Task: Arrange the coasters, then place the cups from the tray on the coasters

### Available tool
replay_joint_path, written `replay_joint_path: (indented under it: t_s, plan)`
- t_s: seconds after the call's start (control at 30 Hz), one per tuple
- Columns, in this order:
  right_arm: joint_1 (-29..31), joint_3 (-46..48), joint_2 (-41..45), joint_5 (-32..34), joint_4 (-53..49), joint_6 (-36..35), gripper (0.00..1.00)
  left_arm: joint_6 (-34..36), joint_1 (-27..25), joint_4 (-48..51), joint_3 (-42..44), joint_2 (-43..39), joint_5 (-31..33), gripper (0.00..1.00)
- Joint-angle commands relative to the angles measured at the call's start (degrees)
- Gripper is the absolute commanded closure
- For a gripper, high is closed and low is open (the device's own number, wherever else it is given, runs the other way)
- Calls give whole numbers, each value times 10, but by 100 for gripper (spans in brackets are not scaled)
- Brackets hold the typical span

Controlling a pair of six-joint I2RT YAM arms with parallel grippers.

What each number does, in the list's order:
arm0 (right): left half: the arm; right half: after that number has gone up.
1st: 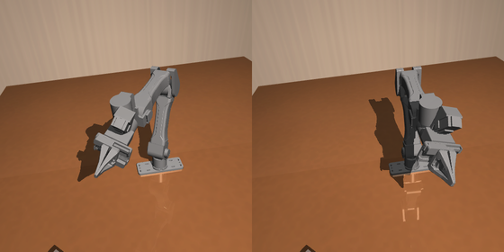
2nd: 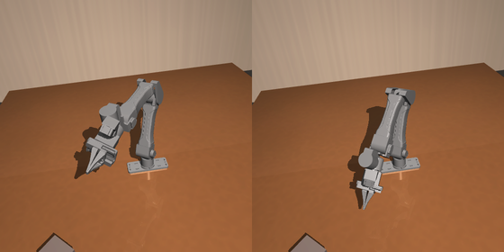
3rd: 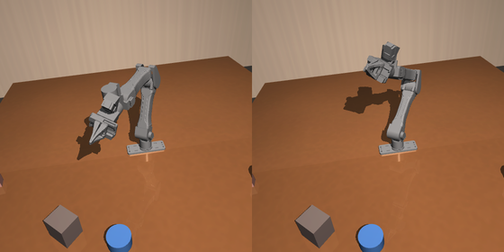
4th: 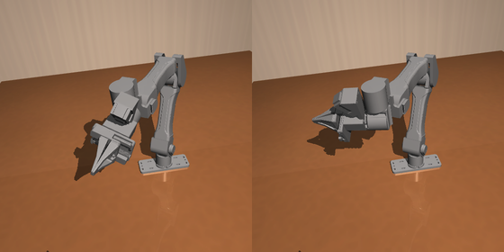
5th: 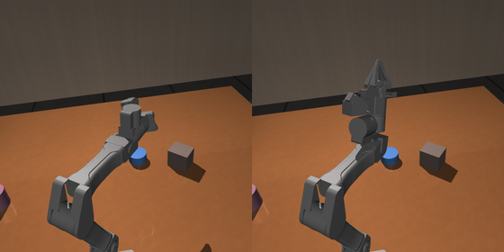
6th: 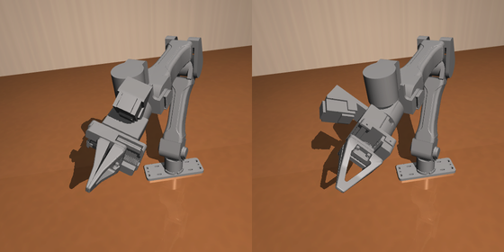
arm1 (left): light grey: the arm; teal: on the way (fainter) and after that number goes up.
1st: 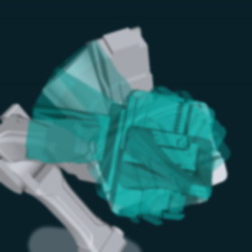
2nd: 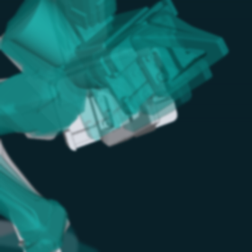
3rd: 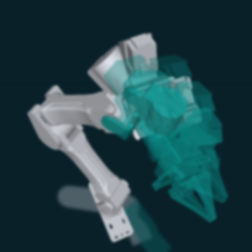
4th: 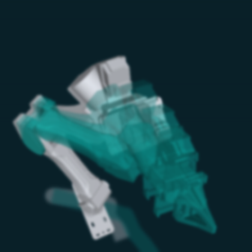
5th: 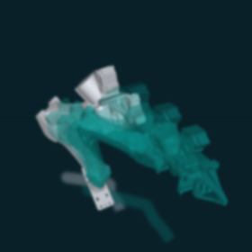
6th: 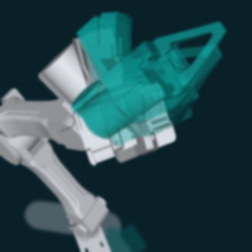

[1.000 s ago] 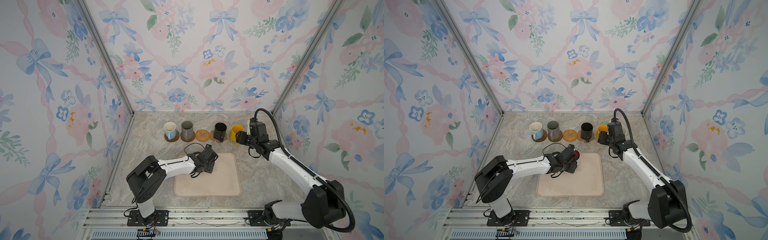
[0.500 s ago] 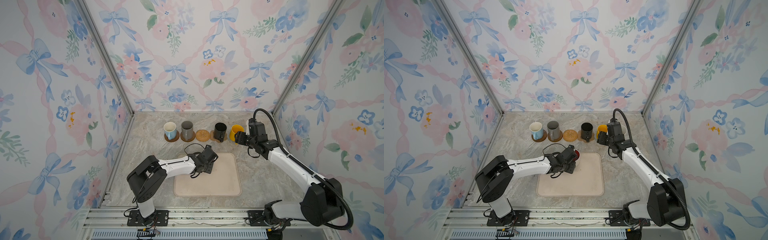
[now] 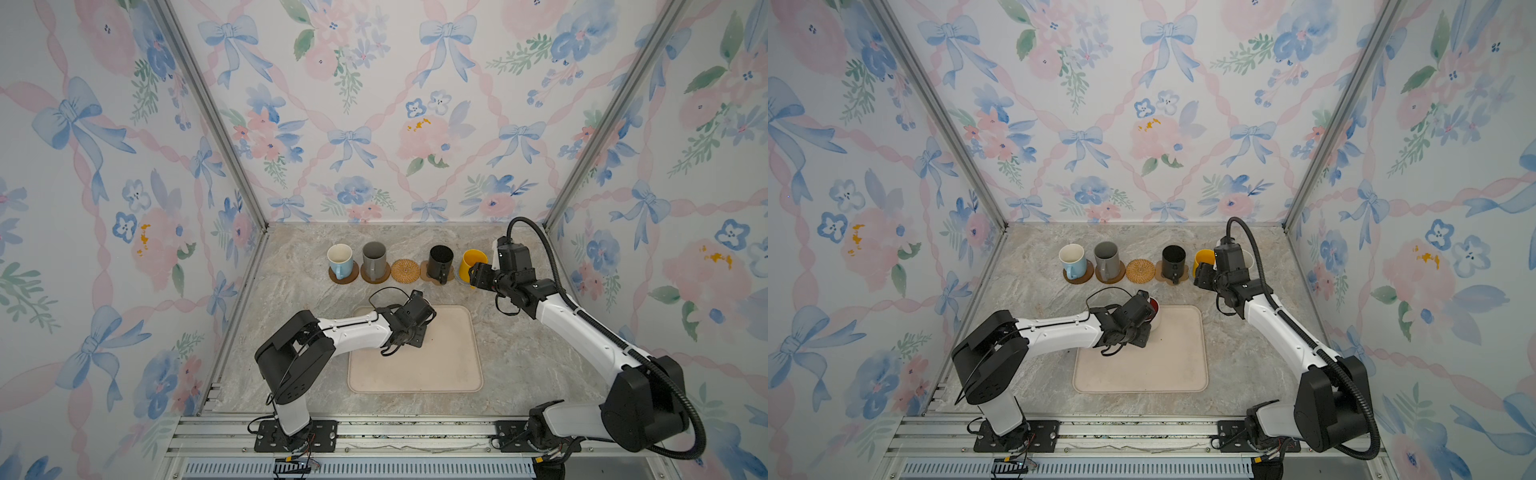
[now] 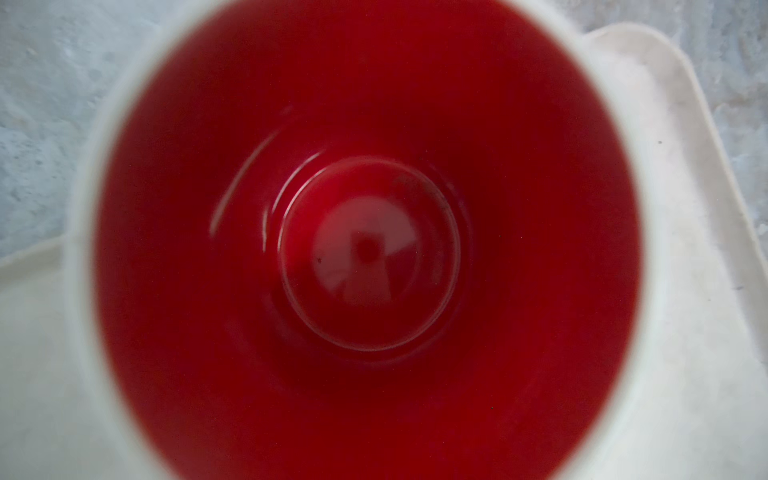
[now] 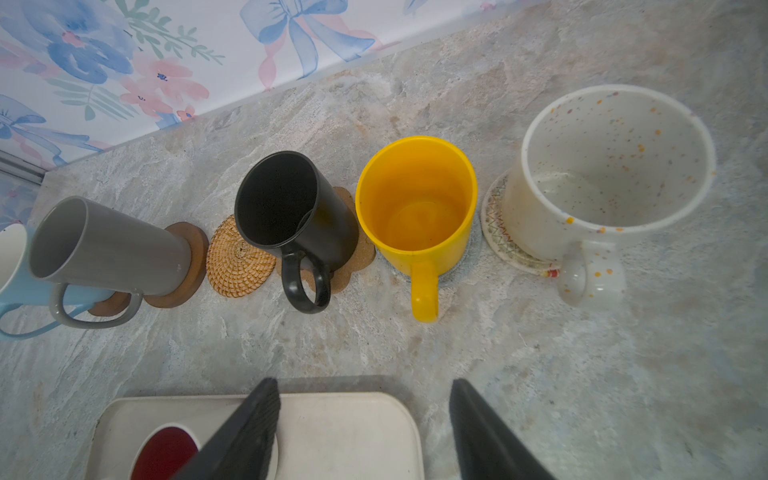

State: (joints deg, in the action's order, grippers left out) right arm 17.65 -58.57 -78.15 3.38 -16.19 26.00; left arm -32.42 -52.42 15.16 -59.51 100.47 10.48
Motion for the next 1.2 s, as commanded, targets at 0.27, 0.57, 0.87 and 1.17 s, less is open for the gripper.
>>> replay_joint_path:
  t_s: [0.27, 0.57, 0.87, 1.17]
  plan:
    - [-6, -8, -10, -3, 8, 5, 32, 3, 1, 12, -4, 0, 5, 100]
    - [-6, -8, -10, -7, 9, 5, 32, -2, 0, 13, -5, -10, 12, 100]
    - [-8, -5, -2, -7, 9, 6, 32, 2, 4, 13, -14, -21, 18, 100]
    - [-8, -3, 1, -7, 11, 5, 32, 20, 14, 23, -44, -22, 29, 100]
